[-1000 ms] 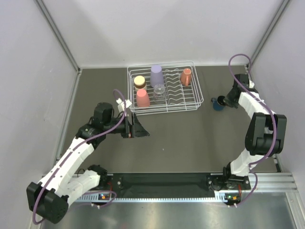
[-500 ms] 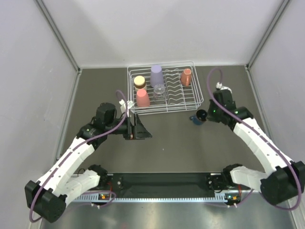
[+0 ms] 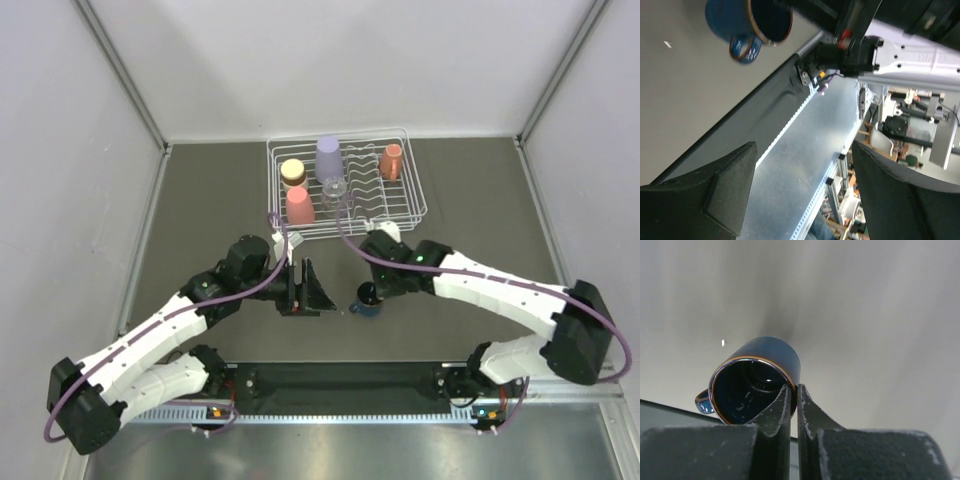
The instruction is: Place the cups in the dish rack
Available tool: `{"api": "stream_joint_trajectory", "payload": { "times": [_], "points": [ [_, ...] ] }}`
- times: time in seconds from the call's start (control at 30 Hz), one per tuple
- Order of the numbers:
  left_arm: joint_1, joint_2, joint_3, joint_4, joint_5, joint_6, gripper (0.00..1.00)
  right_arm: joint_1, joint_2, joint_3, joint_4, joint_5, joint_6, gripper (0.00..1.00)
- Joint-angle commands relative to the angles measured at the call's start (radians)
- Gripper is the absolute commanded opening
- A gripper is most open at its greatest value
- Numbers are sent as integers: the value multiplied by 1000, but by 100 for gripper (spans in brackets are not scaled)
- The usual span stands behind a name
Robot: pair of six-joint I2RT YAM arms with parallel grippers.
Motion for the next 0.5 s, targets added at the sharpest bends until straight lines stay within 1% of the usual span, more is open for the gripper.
{"api": "stream_joint_trajectory", "payload": {
  "times": [0.0, 0.1, 0.27, 0.3, 0.33, 0.47],
  "points": [
    [-4, -37, -11, 24, -71, -29, 81, 87, 58, 80, 9, 76, 78, 2],
    [-5, -45, -20, -5, -103, -23, 76, 130, 92, 88, 36, 76, 94, 3],
    [-5, -31, -34, -10, -128, -19, 73, 159, 123, 74, 68, 87, 106, 7],
    [-5, -26, -34, -10, -136, -17, 72, 161, 115, 66, 74, 85, 108, 10],
    [-5, -22, -33, -10, -139, -12, 71, 161, 109, 59, 83, 85, 109, 17],
    [-7, 19, -28, -11, -160, 1, 68, 162, 74, 20, 99, 87, 115, 28]
  ]
}}
